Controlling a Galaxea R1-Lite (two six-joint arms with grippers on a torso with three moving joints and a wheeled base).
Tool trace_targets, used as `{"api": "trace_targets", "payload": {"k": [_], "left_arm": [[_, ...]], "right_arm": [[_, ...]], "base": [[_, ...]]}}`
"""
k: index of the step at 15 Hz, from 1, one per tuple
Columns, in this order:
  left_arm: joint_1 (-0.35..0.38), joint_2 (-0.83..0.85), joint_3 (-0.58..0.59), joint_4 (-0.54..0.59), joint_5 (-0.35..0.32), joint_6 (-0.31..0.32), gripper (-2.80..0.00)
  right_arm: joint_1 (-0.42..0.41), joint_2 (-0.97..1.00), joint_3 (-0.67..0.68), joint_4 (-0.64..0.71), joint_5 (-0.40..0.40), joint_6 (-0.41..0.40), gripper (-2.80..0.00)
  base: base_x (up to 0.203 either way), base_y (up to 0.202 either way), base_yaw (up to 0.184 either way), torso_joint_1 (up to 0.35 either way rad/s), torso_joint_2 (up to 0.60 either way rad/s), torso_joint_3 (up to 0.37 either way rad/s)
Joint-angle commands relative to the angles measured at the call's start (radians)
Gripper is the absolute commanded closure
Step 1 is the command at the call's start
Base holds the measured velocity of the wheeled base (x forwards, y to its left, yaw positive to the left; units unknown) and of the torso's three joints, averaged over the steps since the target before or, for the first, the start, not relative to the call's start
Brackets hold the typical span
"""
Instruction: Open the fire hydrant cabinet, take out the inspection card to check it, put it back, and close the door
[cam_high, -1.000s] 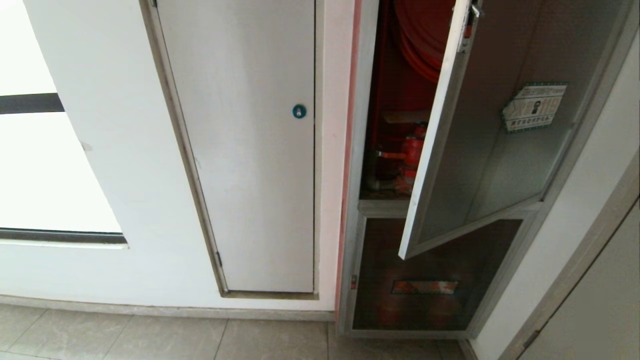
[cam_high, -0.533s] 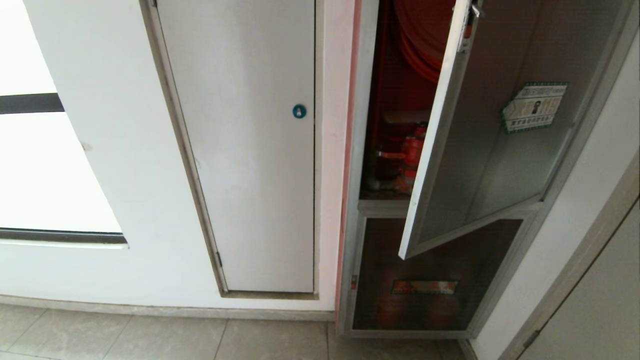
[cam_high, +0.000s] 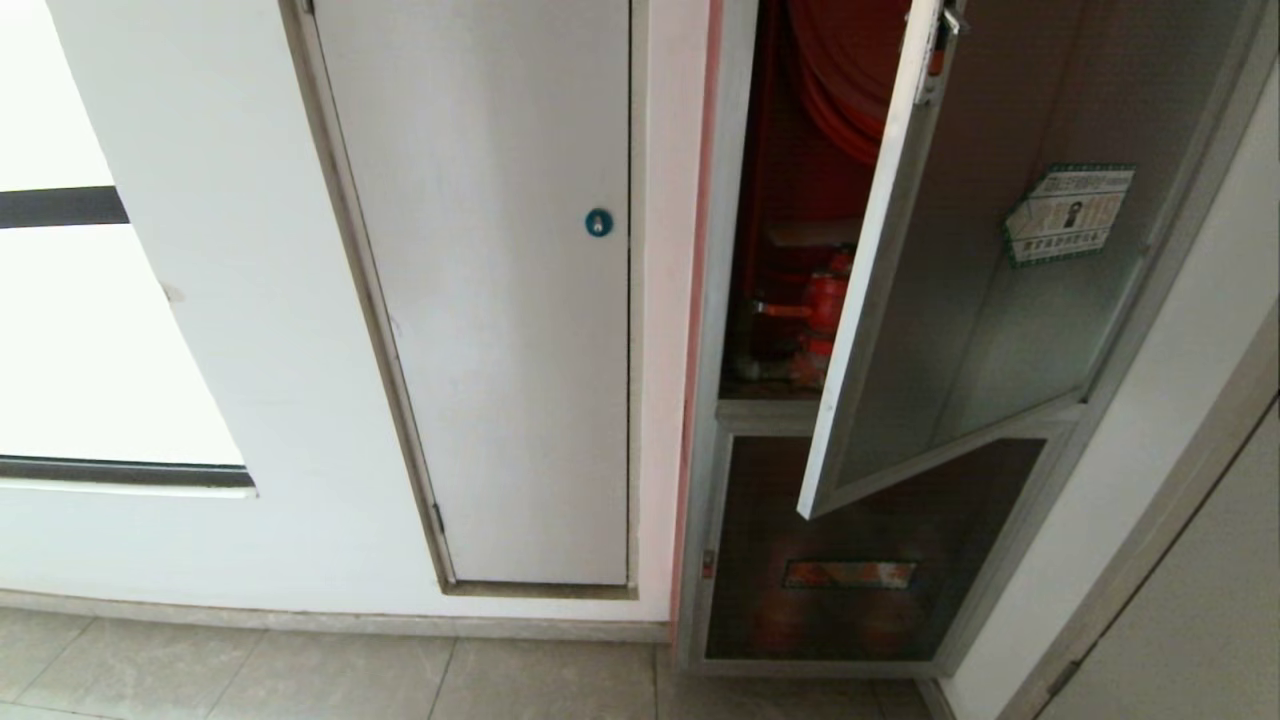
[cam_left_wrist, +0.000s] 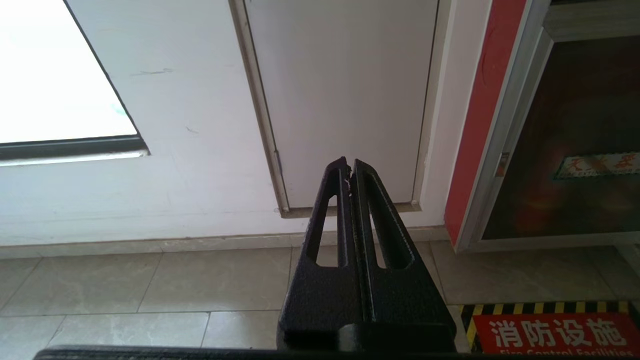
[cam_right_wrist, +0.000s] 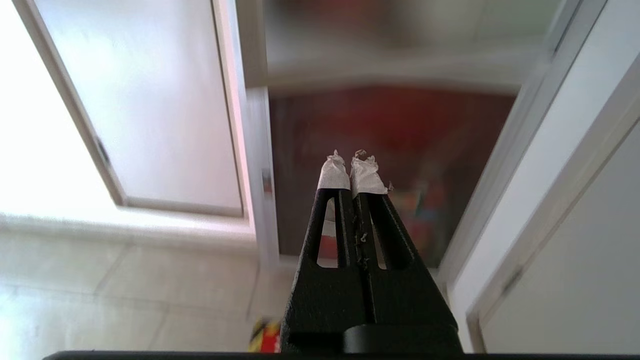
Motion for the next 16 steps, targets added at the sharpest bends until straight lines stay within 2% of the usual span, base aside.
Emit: {"api": "trace_targets", "payload": {"k": [1, 5, 9, 11, 14, 16], "left_arm": [[0.0, 0.0, 0.0, 0.0, 0.0, 0.0, 0.0], [-0.002, 0.0, 0.0, 0.0, 0.0, 0.0, 0.0], [0.0, 0.0, 0.0, 0.0, 0.0, 0.0, 0.0], [-0.001, 0.0, 0.0, 0.0, 0.0, 0.0, 0.0], [0.0, 0.0, 0.0, 0.0, 0.0, 0.0, 0.0], [0.0, 0.0, 0.0, 0.0, 0.0, 0.0, 0.0]], "right_arm": [[0.0, 0.042, -0.072, 0.023, 0.004, 0.005, 0.0], [0.002, 0.231, -0.236, 0.067, 0.075, 0.032, 0.0], [0.002, 0.506, -0.347, 0.054, 0.224, 0.052, 0.0], [0.004, 0.665, -0.404, -0.013, 0.276, 0.057, 0.0], [0.021, 0.899, -0.546, -0.135, 0.305, 0.061, 0.0], [0.096, 1.023, -0.644, -0.166, 0.306, 0.08, 0.0]], "base": [[0.0, 0.0, 0.0, 0.0, 0.0, 0.0], [0.0, 0.0, 0.0, 0.0, 0.0, 0.0], [0.0, 0.0, 0.0, 0.0, 0.0, 0.0], [0.0, 0.0, 0.0, 0.0, 0.0, 0.0], [0.0, 0.0, 0.0, 0.0, 0.0, 0.0], [0.0, 0.0, 0.0, 0.0, 0.0, 0.0]]}}
